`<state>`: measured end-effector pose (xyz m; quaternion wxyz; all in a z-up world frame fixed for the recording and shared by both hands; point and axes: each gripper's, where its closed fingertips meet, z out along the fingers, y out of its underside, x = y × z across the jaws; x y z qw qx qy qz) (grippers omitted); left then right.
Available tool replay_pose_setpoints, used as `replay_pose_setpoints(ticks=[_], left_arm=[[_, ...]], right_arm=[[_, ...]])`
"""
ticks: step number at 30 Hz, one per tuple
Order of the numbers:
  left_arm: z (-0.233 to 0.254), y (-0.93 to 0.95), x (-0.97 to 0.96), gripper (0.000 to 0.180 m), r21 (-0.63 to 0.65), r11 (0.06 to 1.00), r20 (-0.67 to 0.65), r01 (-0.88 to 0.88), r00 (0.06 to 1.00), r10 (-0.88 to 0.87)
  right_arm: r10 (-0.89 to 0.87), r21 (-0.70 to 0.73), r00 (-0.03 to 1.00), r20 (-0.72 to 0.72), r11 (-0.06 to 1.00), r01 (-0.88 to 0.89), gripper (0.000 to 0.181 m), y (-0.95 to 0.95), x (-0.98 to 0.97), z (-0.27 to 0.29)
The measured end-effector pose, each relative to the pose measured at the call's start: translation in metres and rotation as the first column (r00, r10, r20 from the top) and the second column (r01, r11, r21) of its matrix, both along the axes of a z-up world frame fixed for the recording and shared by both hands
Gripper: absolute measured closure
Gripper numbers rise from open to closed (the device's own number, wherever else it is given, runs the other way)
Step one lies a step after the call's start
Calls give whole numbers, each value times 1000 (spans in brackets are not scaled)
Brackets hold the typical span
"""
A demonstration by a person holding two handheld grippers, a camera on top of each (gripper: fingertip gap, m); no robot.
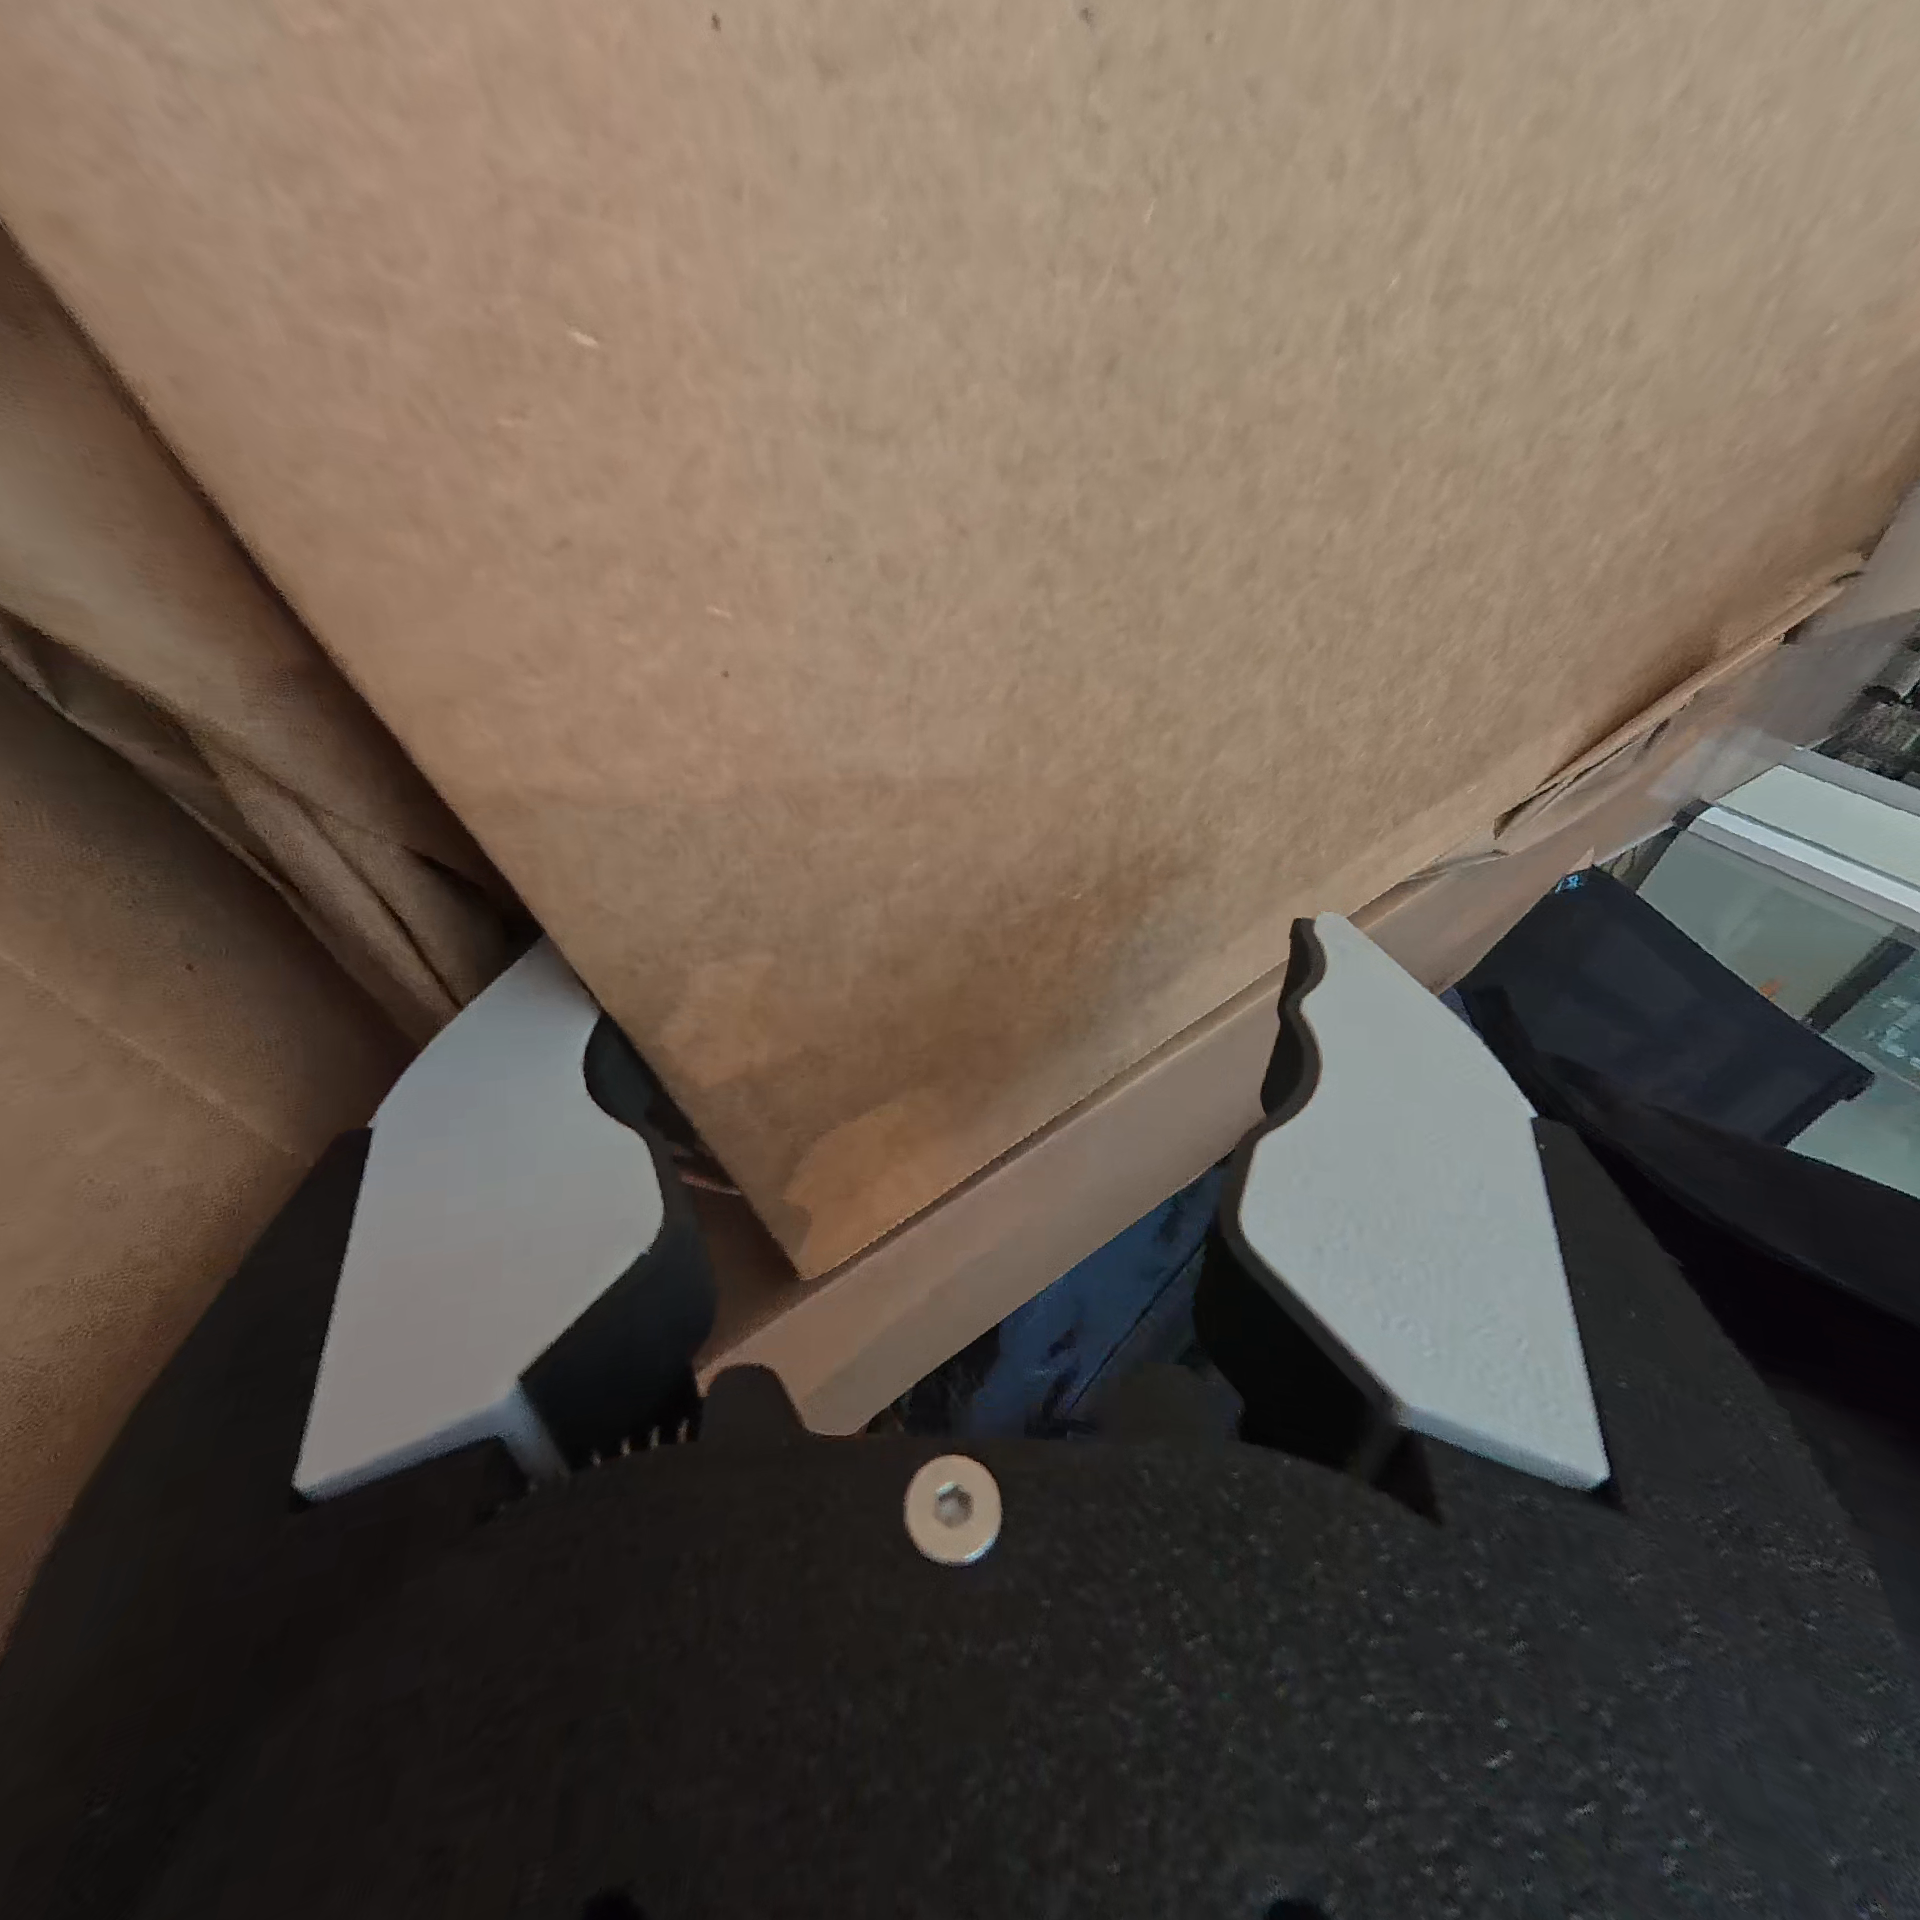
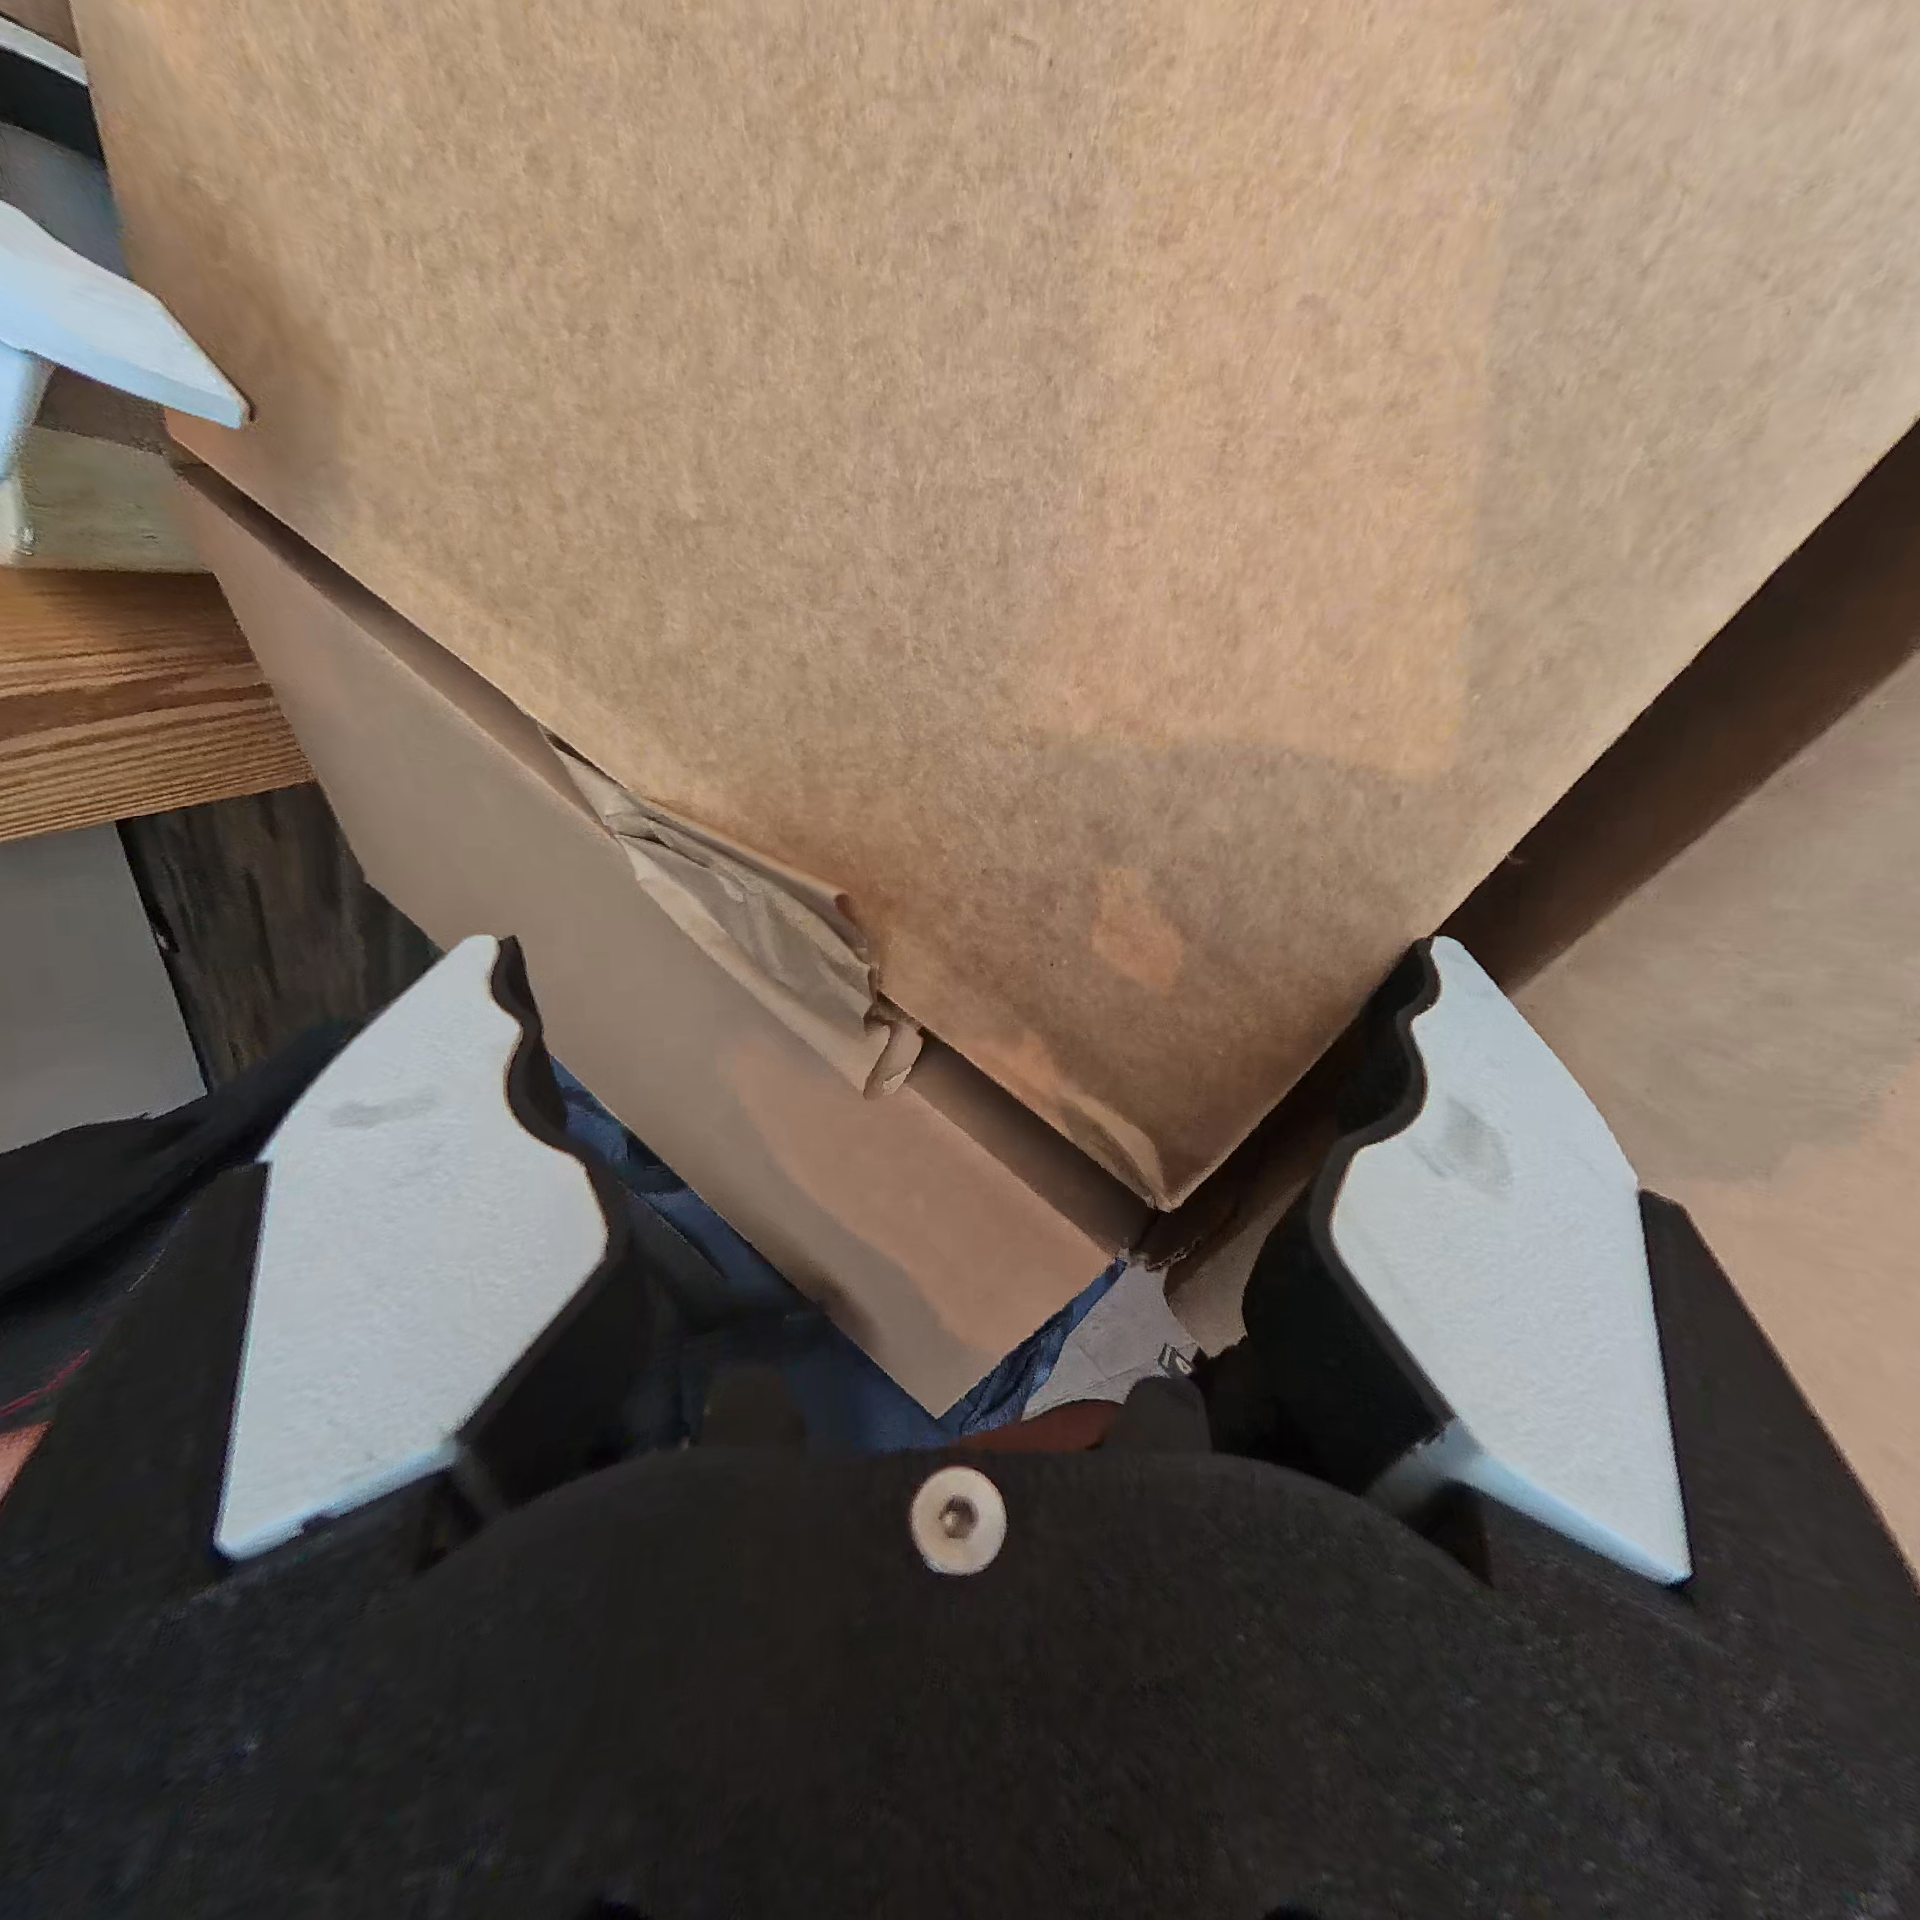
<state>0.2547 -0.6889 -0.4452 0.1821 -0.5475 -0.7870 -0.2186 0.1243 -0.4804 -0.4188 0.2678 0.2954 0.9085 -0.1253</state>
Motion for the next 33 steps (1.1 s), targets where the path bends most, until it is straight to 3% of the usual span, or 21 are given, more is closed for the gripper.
replay_pose_setpoints(ticks=[17,33], left_arm=[[126,16,-21,55,-11,995,-137,100,985,-100],[152,63,40,52,53,992,-142,113,984,-104]], right_arm=[[14,-100,1000,25,995,-11,35,9,-31,79],[103,-46,994,34,994,-102,34,53,18,96]])
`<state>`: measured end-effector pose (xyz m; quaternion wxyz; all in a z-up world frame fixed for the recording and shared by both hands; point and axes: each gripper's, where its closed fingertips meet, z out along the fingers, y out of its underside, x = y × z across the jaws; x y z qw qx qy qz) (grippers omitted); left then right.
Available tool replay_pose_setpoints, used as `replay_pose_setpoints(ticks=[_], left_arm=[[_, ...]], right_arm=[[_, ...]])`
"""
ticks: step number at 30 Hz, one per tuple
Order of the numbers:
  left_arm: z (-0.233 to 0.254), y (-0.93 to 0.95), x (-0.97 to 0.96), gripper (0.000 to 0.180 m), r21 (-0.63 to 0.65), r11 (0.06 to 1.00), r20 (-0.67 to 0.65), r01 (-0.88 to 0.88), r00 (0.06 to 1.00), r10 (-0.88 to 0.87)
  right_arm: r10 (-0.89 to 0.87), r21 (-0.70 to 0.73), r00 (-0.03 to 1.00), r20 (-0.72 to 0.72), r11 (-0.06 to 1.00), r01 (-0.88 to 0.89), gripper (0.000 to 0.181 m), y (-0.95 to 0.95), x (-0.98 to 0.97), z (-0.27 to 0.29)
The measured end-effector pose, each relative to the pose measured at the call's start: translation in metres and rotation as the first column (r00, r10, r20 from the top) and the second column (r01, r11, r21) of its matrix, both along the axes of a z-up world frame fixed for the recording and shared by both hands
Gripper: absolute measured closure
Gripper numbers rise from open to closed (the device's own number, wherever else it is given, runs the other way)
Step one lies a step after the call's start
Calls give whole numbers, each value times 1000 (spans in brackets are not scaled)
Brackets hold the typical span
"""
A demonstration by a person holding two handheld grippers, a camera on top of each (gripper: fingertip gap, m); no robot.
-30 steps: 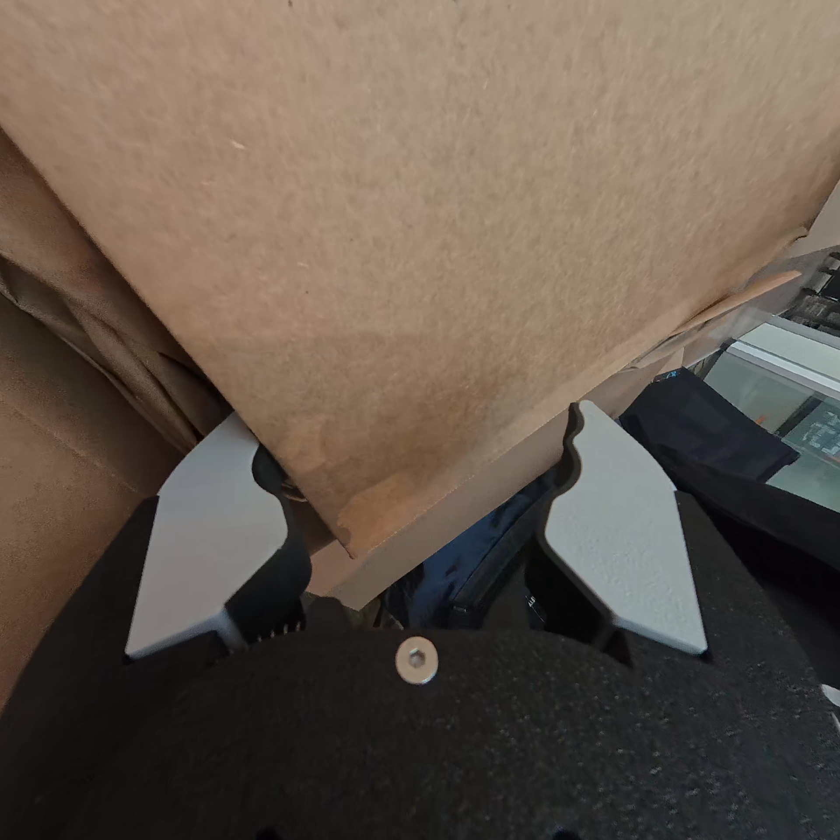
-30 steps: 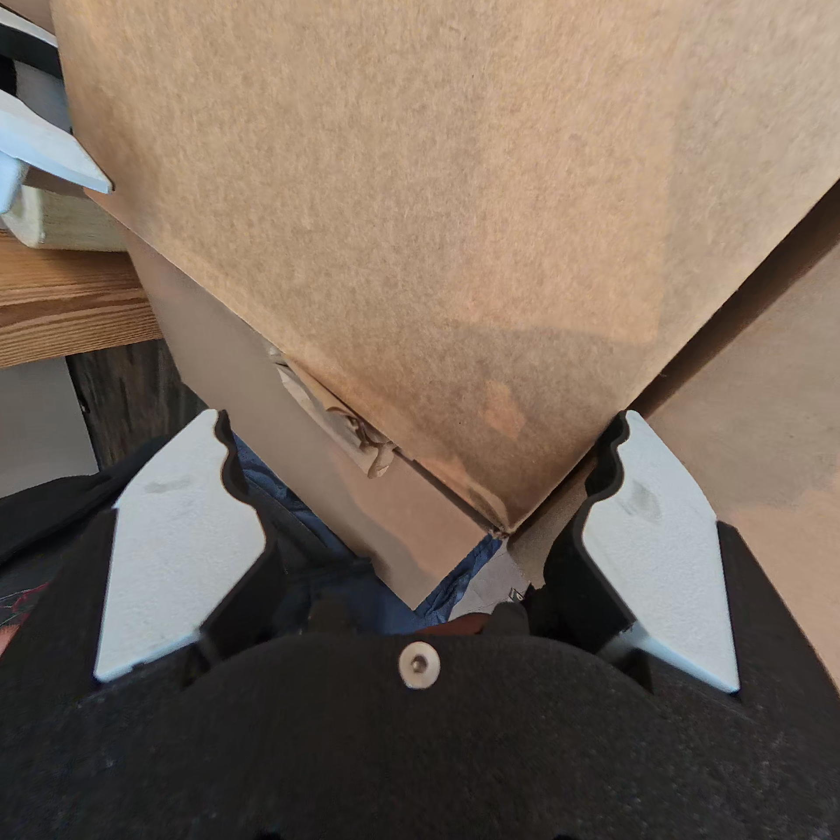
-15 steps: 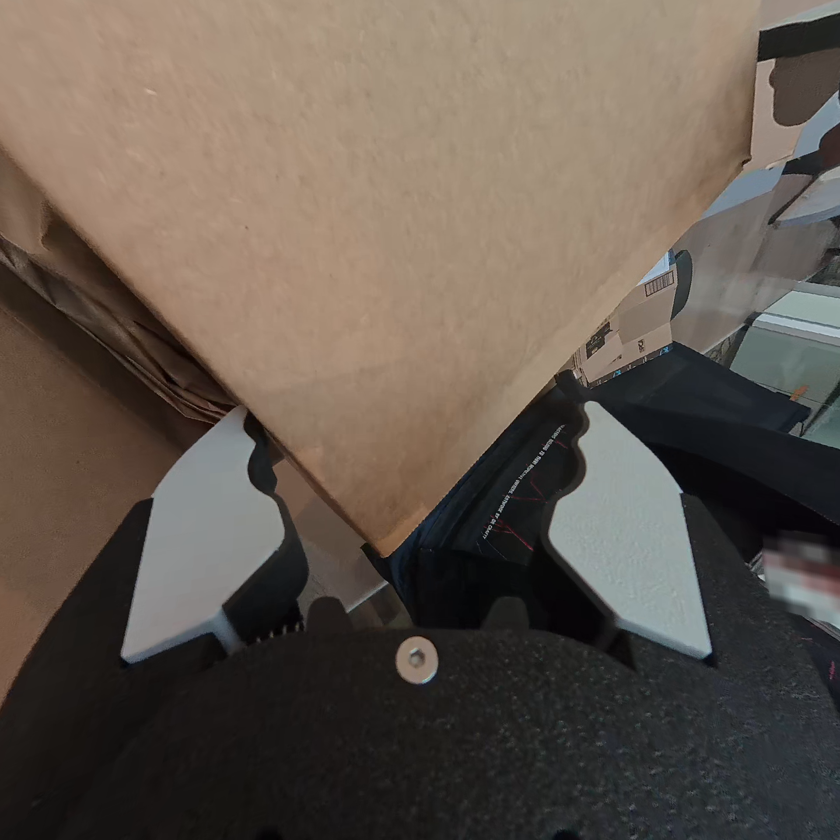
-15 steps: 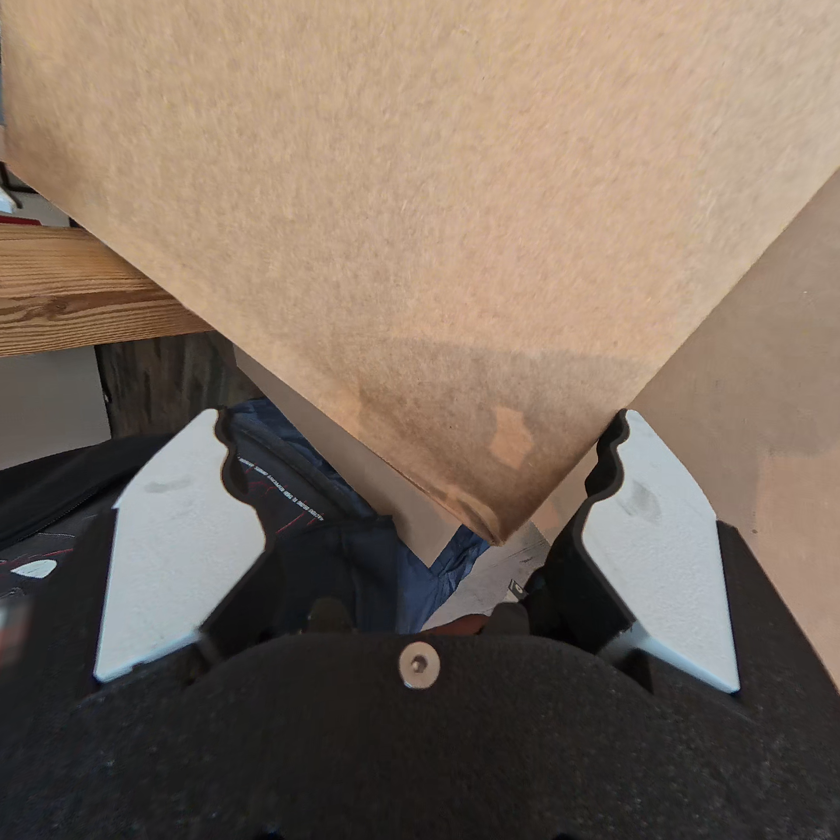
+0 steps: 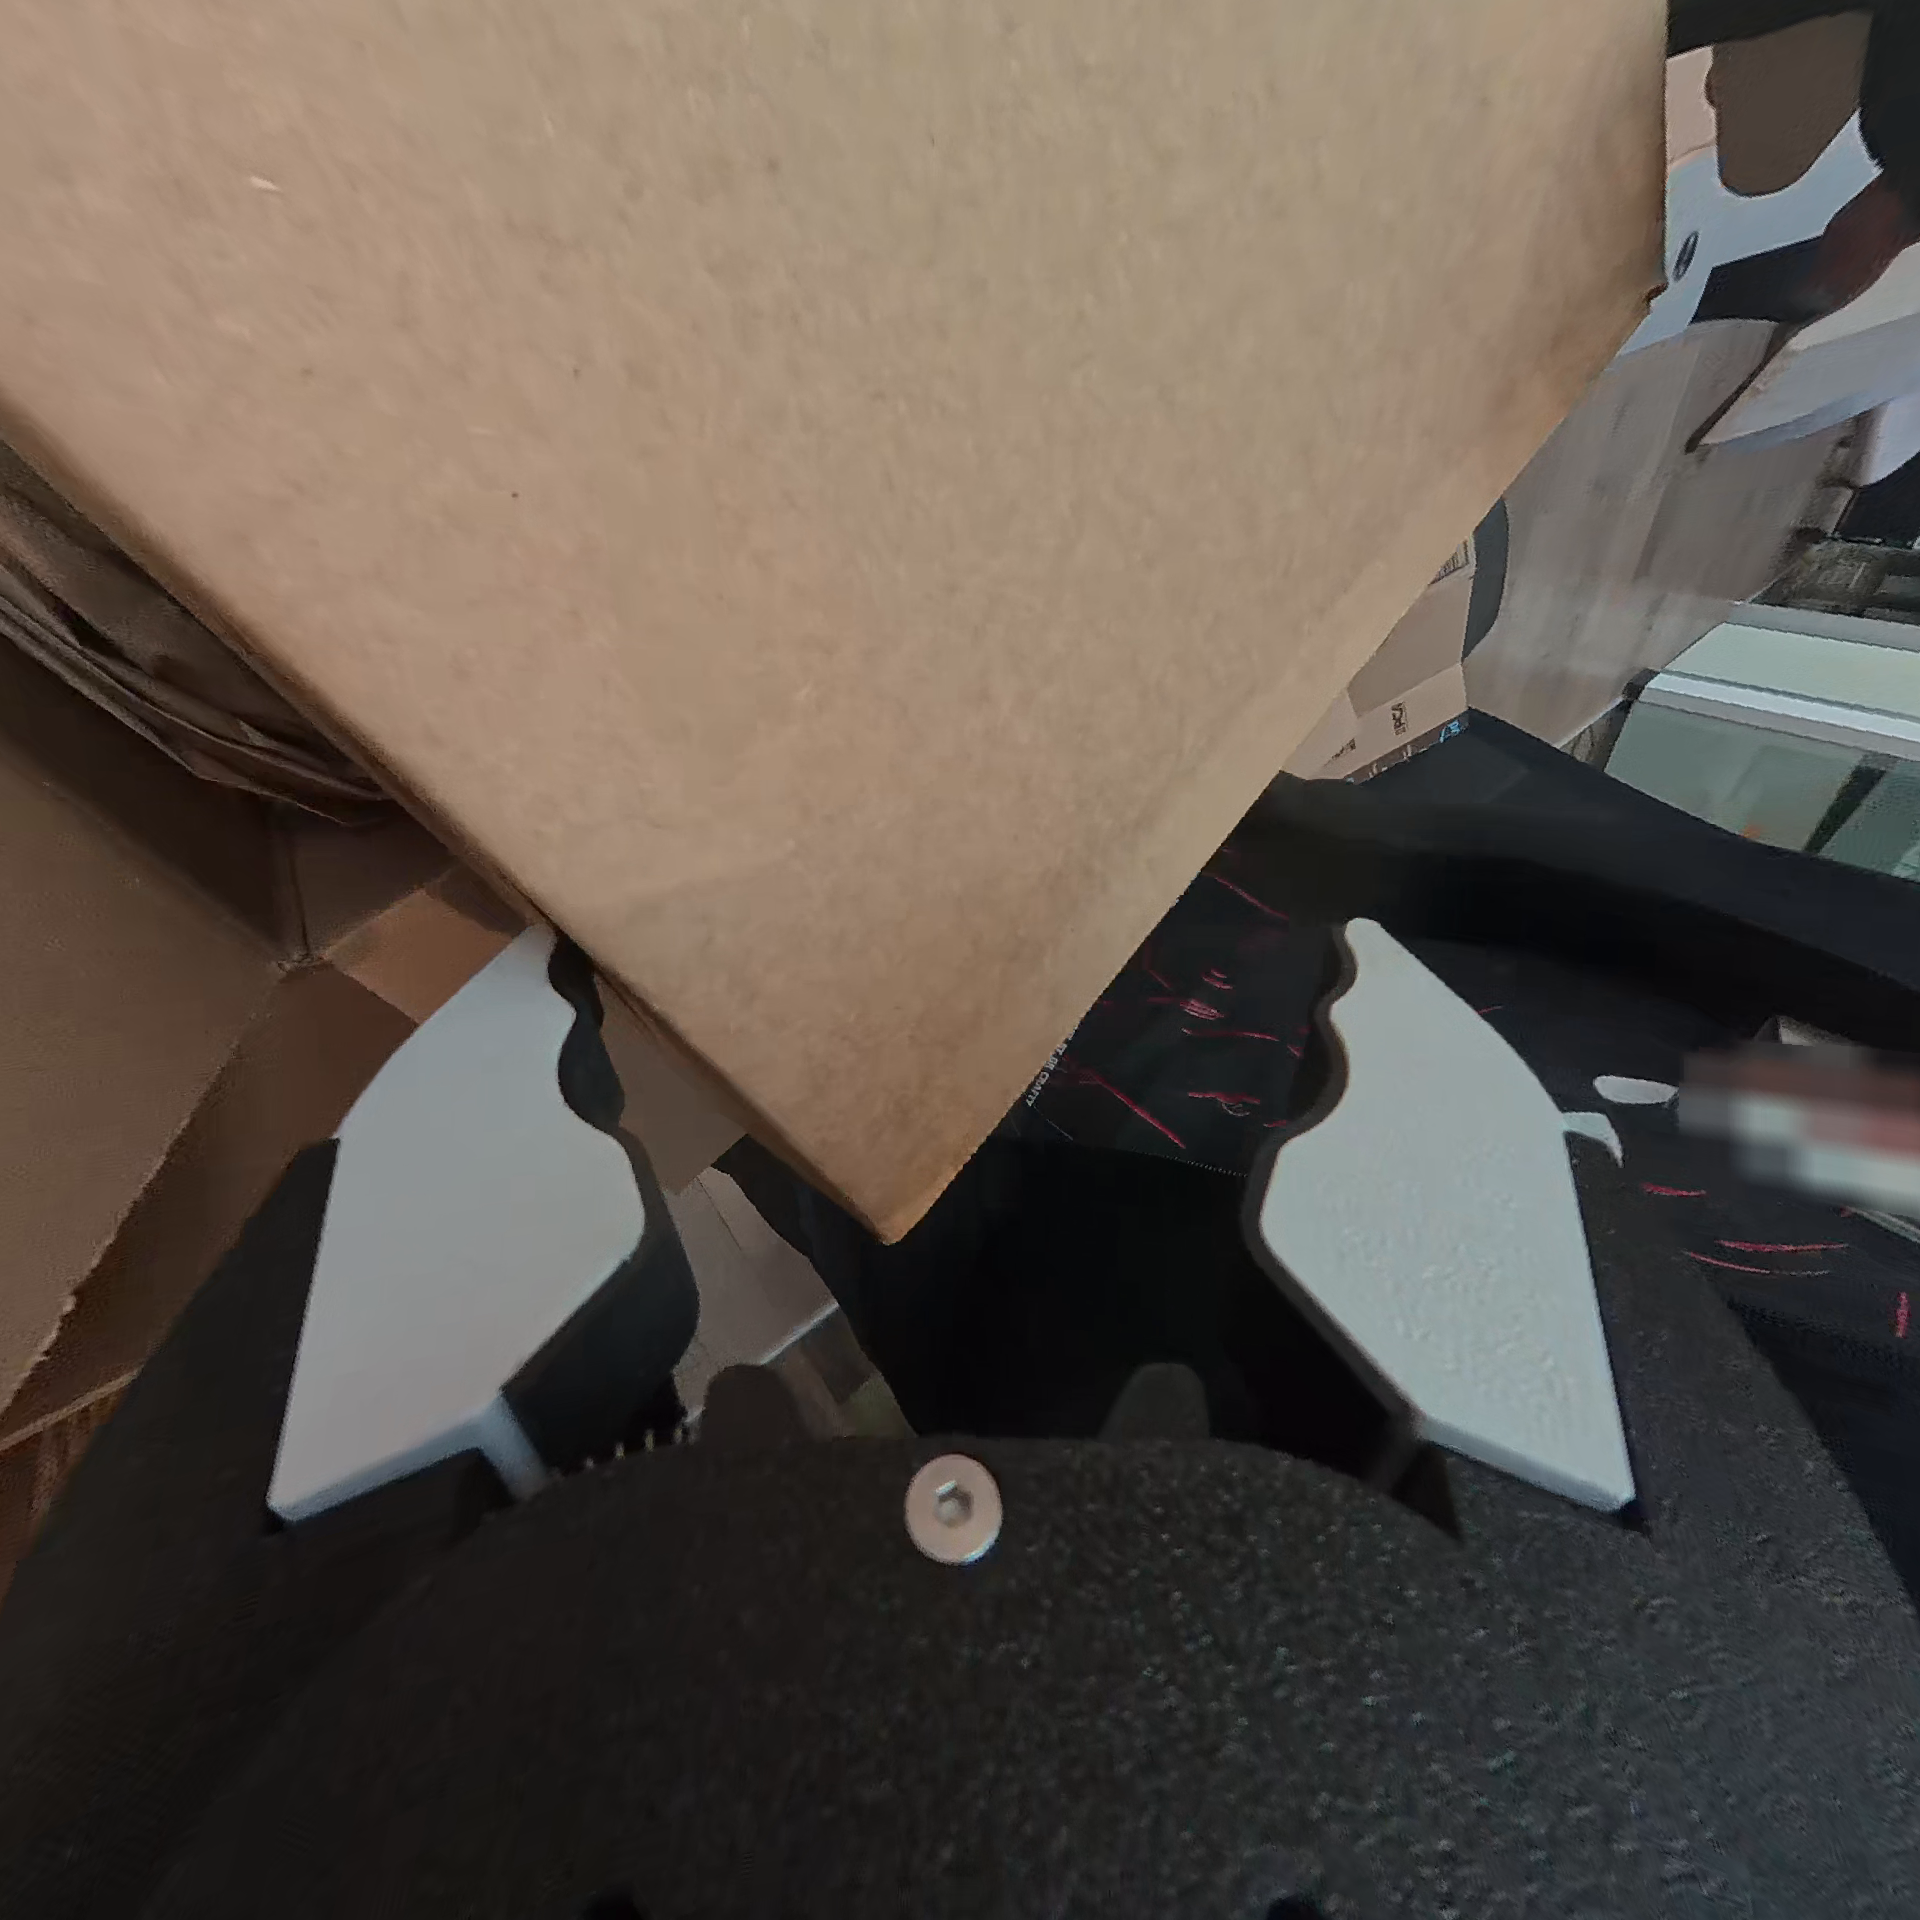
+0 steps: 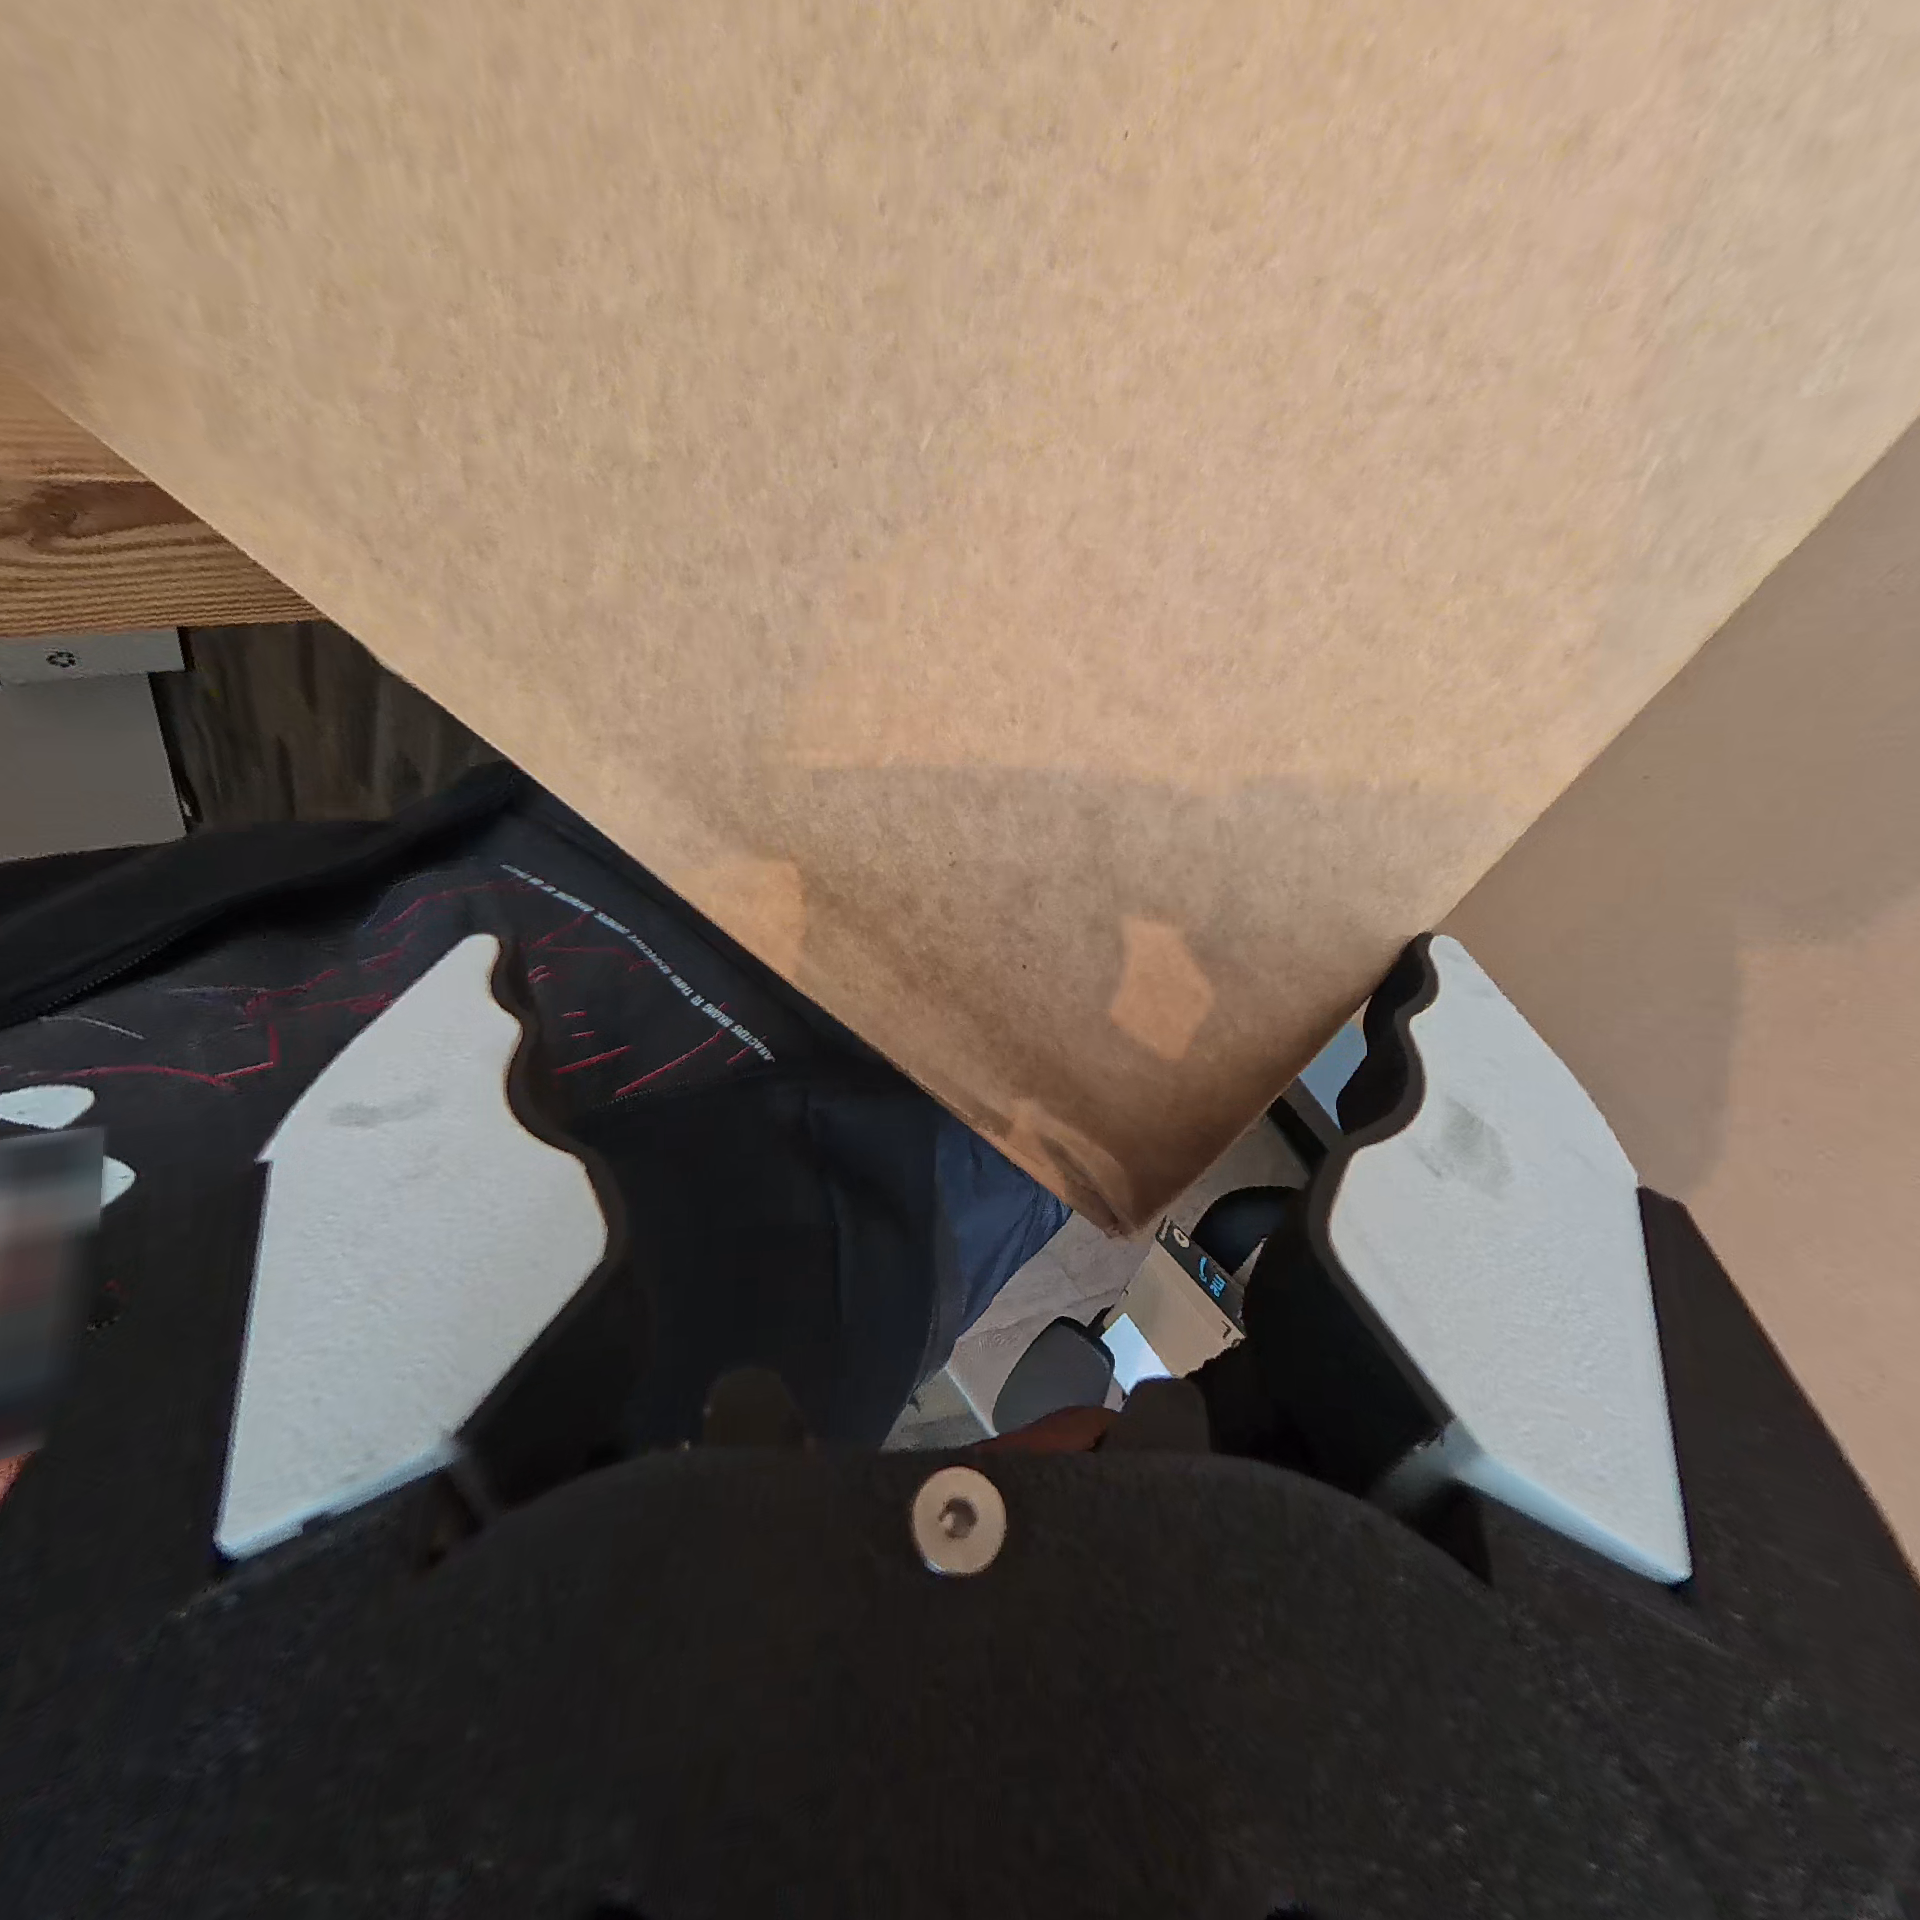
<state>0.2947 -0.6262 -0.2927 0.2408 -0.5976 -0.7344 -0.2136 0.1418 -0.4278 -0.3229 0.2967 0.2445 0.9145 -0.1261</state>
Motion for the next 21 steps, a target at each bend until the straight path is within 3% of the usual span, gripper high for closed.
replay_pose_setpoints(ticks=[3,7,12,21], left_arm=[[-21,1,14,59,17,999,-12,-44,999,44],[-36,-15,10,66,107,976,-36,-189,980,194],[-50,-35,0,74,184,925,-24,-331,940,341],[-80,-30,-2,65,224,908,20,-354,933,358]], right_arm=[[-28,-76,1000,6,997,28,37,2,7,5],[-154,-166,988,20,974,155,57,-3,-6,8],[-311,-128,949,54,940,316,55,23,-17,-8],[-312,-127,941,130,936,328,50,26,5,-29]])
